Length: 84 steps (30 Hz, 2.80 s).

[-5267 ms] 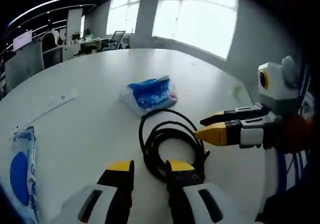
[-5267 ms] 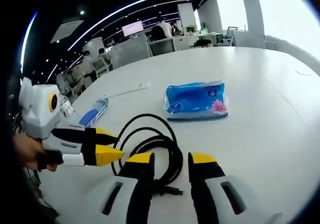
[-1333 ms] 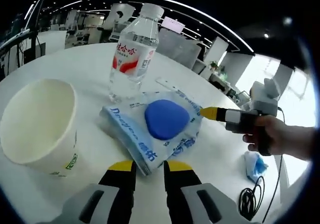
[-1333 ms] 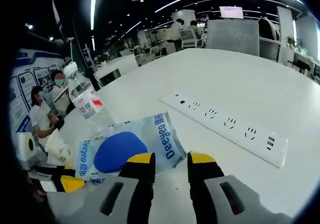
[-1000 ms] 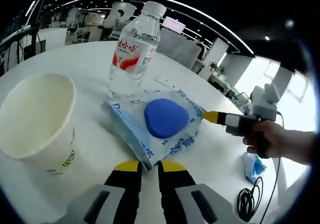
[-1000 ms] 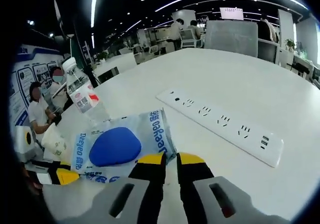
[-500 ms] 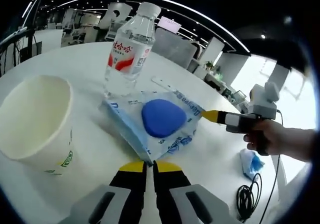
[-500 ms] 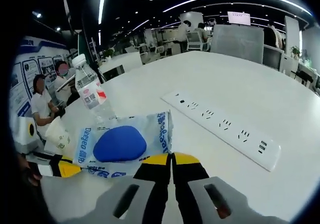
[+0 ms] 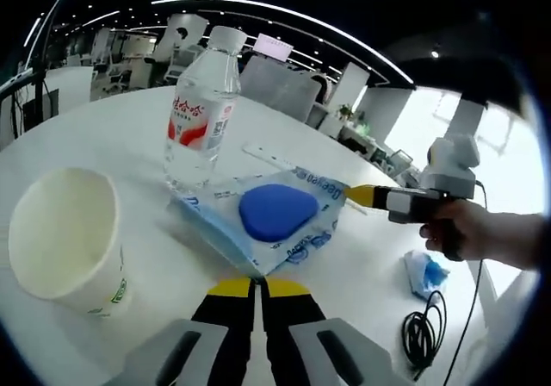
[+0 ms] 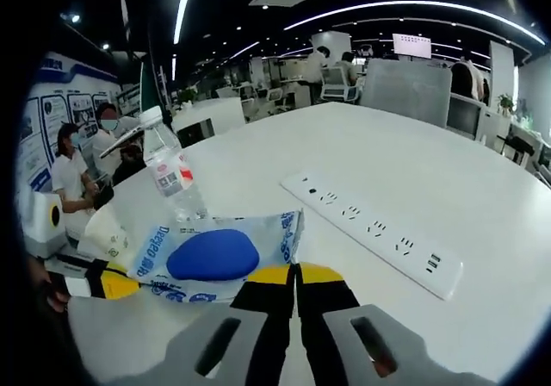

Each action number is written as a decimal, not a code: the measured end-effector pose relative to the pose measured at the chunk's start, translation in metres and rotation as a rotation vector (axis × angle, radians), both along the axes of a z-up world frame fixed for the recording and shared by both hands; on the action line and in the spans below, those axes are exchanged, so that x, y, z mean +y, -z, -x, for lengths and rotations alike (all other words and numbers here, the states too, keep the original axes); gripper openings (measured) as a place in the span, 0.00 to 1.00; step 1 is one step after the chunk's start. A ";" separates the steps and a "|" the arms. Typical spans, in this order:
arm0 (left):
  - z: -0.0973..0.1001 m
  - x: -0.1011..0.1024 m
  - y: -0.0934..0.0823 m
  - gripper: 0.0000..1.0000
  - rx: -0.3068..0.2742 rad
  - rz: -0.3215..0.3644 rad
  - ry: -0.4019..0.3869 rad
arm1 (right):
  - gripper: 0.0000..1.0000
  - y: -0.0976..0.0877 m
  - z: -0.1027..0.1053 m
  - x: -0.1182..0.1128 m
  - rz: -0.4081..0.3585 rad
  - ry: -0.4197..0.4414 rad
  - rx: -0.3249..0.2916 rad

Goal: Arrange the tabletop items into an orderly group along one side of the table until the central work area is clear of visible clutter.

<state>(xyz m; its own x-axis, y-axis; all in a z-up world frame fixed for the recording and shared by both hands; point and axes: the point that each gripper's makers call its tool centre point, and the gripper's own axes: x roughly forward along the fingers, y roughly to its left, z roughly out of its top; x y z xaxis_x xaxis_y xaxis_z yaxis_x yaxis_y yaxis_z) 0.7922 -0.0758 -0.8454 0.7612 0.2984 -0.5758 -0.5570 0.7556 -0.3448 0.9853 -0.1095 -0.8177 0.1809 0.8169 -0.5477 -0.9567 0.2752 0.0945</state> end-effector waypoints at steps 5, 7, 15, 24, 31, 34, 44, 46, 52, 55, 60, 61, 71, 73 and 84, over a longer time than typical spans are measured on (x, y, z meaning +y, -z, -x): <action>-0.003 -0.005 -0.006 0.00 -0.010 -0.020 0.035 | 0.00 -0.011 0.000 -0.009 -0.016 0.011 -0.036; -0.005 -0.008 -0.009 0.00 -0.013 -0.030 0.050 | 0.00 -0.015 -0.002 -0.013 -0.026 0.020 -0.050; -0.023 -0.022 -0.023 0.00 -0.036 -0.069 0.142 | 0.00 -0.041 -0.008 -0.045 -0.067 0.098 -0.099; -0.051 -0.033 -0.039 0.00 -0.065 -0.121 0.250 | 0.00 -0.056 -0.023 -0.096 -0.094 0.206 -0.145; -0.070 -0.046 -0.048 0.00 -0.078 -0.161 0.339 | 0.00 -0.062 -0.026 -0.132 -0.113 0.307 -0.147; -0.076 -0.046 -0.050 0.00 -0.081 -0.181 0.370 | 0.00 -0.063 -0.025 -0.142 -0.119 0.338 -0.145; -0.099 -0.053 -0.047 0.00 -0.080 -0.226 0.477 | 0.00 -0.055 -0.013 -0.177 -0.141 0.472 -0.122; -0.102 -0.052 -0.046 0.00 -0.077 -0.236 0.492 | 0.00 -0.052 -0.008 -0.181 -0.139 0.485 -0.117; -0.109 -0.047 -0.046 0.00 -0.077 -0.252 0.522 | 0.00 -0.041 -0.004 -0.184 -0.129 0.506 -0.106; -0.113 -0.046 -0.044 0.00 -0.075 -0.261 0.537 | 0.00 -0.040 -0.003 -0.186 -0.123 0.512 -0.102; -0.113 -0.048 -0.040 0.00 -0.073 -0.260 0.546 | 0.00 -0.033 -0.006 -0.187 -0.116 0.519 -0.095; -0.113 -0.050 -0.041 0.00 -0.072 -0.261 0.548 | 0.00 -0.031 -0.006 -0.187 -0.115 0.519 -0.093; -0.107 -0.063 -0.024 0.00 -0.024 -0.228 0.563 | 0.00 0.000 -0.002 -0.204 -0.058 0.552 -0.033; -0.105 -0.065 -0.016 0.00 -0.014 -0.221 0.566 | 0.00 0.002 0.002 -0.207 -0.045 0.562 -0.017; -0.092 -0.075 0.005 0.00 0.042 -0.184 0.588 | 0.00 0.021 0.006 -0.218 0.014 0.592 0.025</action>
<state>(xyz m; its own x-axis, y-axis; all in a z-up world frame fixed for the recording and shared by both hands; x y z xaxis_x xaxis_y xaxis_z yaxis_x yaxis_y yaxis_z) 0.8846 -0.1509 -0.8506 0.8059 -0.0674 -0.5882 -0.0392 0.9853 -0.1665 0.9790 -0.3279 -0.8383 0.5906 0.5738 -0.5674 -0.6379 0.7626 0.1073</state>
